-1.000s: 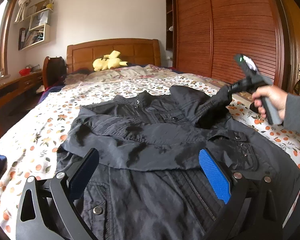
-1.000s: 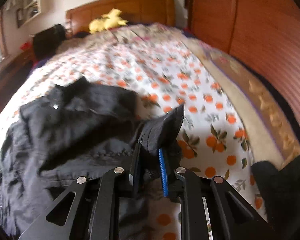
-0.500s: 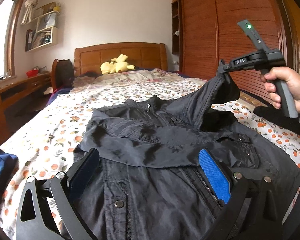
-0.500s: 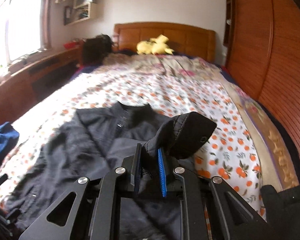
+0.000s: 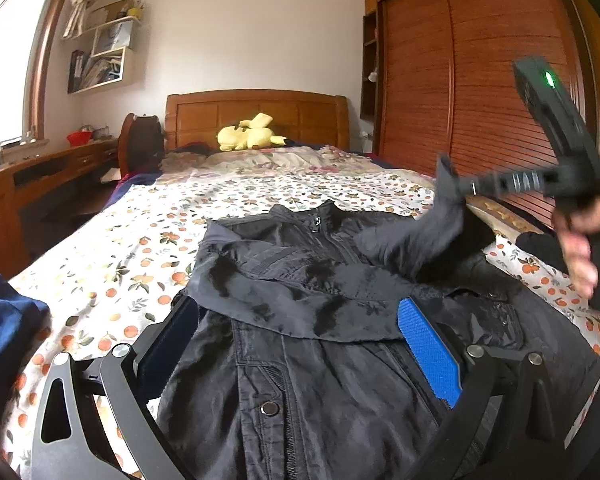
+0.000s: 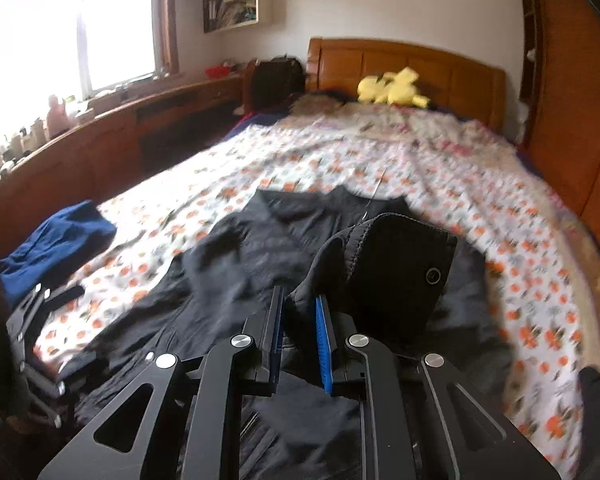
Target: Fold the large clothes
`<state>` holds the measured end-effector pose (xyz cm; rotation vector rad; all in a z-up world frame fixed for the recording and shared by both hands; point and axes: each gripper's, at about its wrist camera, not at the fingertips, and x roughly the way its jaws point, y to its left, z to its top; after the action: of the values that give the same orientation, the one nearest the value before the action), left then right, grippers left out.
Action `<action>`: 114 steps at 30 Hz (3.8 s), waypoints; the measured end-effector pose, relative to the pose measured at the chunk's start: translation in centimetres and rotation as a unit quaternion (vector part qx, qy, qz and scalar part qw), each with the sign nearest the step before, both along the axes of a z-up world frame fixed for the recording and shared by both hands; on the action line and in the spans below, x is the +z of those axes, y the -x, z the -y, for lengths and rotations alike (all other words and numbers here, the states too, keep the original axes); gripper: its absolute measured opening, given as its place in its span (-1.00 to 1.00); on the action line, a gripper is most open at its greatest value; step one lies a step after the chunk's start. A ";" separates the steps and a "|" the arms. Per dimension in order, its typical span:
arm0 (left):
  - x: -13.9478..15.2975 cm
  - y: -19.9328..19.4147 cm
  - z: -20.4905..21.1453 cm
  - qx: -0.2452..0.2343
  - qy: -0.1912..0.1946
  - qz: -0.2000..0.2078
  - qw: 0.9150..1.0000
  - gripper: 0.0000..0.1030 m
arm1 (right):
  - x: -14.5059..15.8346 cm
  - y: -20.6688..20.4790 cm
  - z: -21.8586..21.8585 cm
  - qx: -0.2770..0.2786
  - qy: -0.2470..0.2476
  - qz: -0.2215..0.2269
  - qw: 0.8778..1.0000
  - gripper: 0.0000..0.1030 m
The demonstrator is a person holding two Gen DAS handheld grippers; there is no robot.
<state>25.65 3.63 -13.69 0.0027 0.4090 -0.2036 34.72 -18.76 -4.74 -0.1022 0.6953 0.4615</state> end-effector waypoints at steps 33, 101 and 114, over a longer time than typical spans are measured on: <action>-2.6 0.1 8.7 -0.053 -0.041 -0.023 0.997 0.95 | -10.0 9.0 12.8 -0.125 -0.015 -0.033 0.991 -0.21; -2.9 -8.1 -3.8 0.049 -0.089 -0.160 0.982 -0.49 | -10.5 6.0 5.8 -0.053 -0.040 -0.026 0.997 -0.21; -4.8 -7.3 -1.0 0.008 -0.057 -0.186 0.981 -0.13 | -11.1 5.9 5.6 -0.057 -0.029 -0.029 0.998 -0.21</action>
<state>32.97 4.58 -18.48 0.0744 0.7928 -0.1648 28.78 -24.40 -15.81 0.0051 0.7409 0.3760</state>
